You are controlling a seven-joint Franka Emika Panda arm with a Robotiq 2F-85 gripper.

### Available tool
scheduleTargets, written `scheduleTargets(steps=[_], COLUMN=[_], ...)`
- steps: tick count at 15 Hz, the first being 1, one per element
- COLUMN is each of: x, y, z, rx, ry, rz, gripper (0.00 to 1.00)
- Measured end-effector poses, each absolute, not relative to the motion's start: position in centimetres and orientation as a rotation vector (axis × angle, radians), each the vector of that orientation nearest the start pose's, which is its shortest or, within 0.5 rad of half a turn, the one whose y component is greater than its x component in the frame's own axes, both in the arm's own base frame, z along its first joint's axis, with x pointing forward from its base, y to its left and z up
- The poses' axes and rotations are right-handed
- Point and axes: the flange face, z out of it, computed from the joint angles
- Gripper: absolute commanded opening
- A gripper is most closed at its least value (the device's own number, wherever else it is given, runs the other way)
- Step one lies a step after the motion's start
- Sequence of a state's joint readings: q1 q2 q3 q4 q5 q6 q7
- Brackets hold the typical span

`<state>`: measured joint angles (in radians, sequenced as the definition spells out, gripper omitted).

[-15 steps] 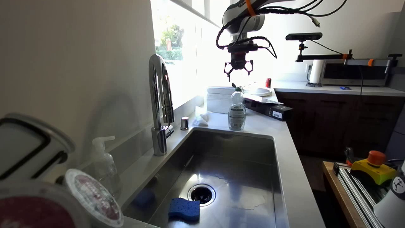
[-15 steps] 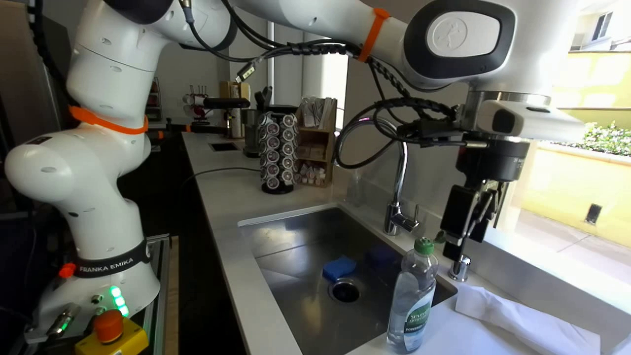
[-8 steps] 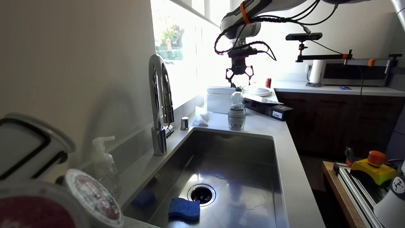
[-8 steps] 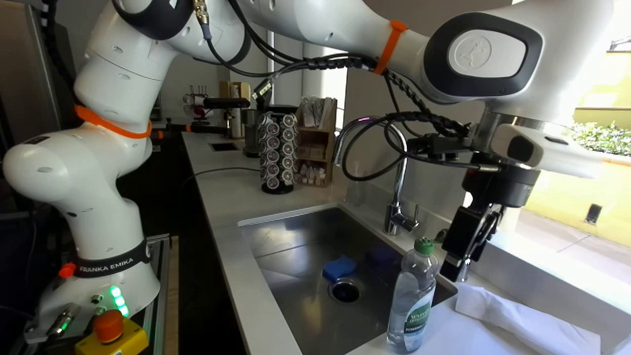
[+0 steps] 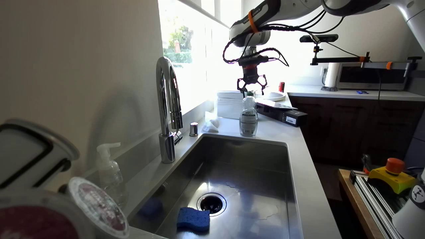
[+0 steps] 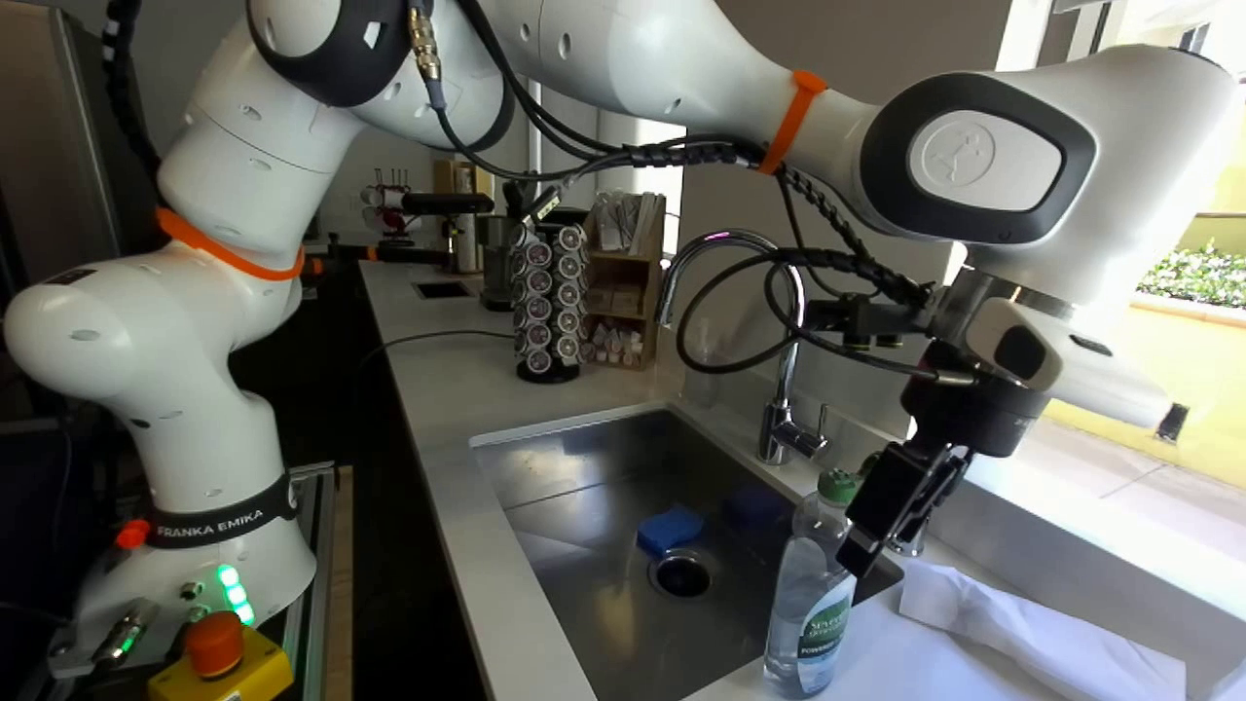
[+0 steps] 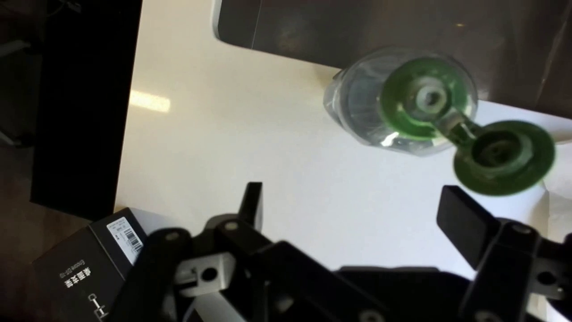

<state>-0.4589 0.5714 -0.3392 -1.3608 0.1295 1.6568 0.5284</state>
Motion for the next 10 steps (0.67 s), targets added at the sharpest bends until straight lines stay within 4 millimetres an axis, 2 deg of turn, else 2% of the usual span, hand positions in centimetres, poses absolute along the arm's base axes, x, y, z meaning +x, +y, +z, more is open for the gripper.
scheduleTargets(steps=[10], x=[49.9], y=[-45.9], z=[35.6], rx=[-2.348], ry=[2.032], rz=[0.571], gripper=[1.0])
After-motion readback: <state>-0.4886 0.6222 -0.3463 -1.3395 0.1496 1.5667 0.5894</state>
